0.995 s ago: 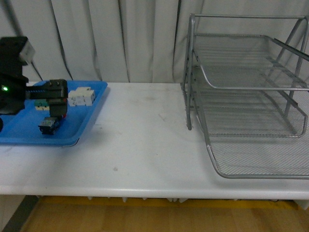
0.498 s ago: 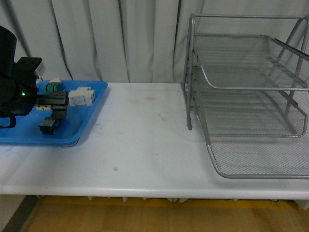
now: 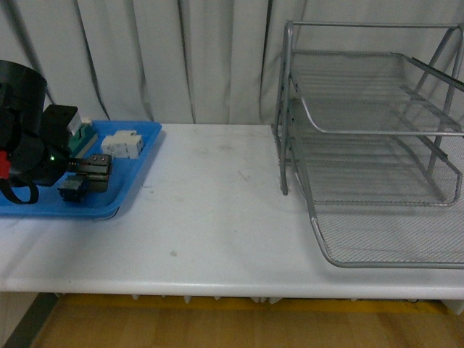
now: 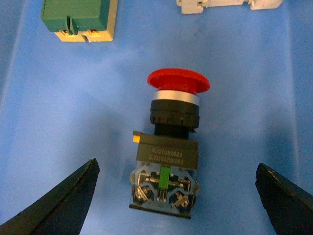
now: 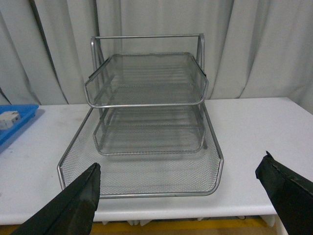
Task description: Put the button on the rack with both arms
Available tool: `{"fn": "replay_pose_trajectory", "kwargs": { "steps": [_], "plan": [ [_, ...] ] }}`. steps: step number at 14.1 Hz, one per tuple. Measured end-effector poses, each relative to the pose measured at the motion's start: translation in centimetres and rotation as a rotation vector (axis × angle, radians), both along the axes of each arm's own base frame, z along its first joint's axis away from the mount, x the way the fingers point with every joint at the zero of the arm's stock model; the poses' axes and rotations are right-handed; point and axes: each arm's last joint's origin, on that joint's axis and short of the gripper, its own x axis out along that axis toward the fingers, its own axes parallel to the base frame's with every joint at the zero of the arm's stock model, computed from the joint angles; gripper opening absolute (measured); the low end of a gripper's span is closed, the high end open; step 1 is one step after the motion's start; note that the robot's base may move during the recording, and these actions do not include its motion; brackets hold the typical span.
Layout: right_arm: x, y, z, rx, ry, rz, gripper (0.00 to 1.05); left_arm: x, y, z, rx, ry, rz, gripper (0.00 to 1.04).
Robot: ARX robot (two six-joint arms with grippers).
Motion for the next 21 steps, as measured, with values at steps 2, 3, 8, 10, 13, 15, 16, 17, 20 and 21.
{"fn": "replay_pose_trajectory", "kwargs": {
  "steps": [2,3,8,10,13,15,16,17,20,21],
  "plan": [
    [0.0,0.0,0.0,0.0,0.0,0.0,0.98,0.7,0.3,-0.1,0.002,-0.007,0.006,0.98],
    [0.0,0.0,0.0,0.0,0.0,0.0,0.98,1.0,0.3,-0.5,-0.001,0.002,0.005,0.98],
    [0.0,0.0,0.0,0.0,0.0,0.0,0.98,1.6,0.5,-1.9,-0.028,0.02,0.006,0.77],
    [0.0,0.0,0.0,0.0,0.0,0.0,0.98,1.5,0.7,-2.0,-0.029,0.023,0.008,0.52],
    [0.0,0.0,0.0,0.0,0.0,0.0,0.98,0.9,1.2,-1.8,-0.037,0.014,0.013,0.37],
    [0.0,0.0,0.0,0.0,0.0,0.0,0.98,-0.6,1.2,-0.7,-0.055,0.018,0.0,0.36],
    [0.0,0.0,0.0,0.0,0.0,0.0,0.98,-1.5,1.0,1.2,-0.065,-0.023,-0.016,0.36],
    [0.0,0.0,0.0,0.0,0.0,0.0,0.98,-2.5,0.8,3.7,-0.082,-0.084,-0.044,0.36],
    [0.0,0.0,0.0,0.0,0.0,0.0,0.98,-8.7,-0.1,10.3,-0.094,-0.215,-0.109,0.36],
    [0.0,0.0,0.0,0.0,0.0,0.0,0.98,-11.0,-0.3,11.1,-0.094,-0.224,-0.126,0.36]
  ]
}}
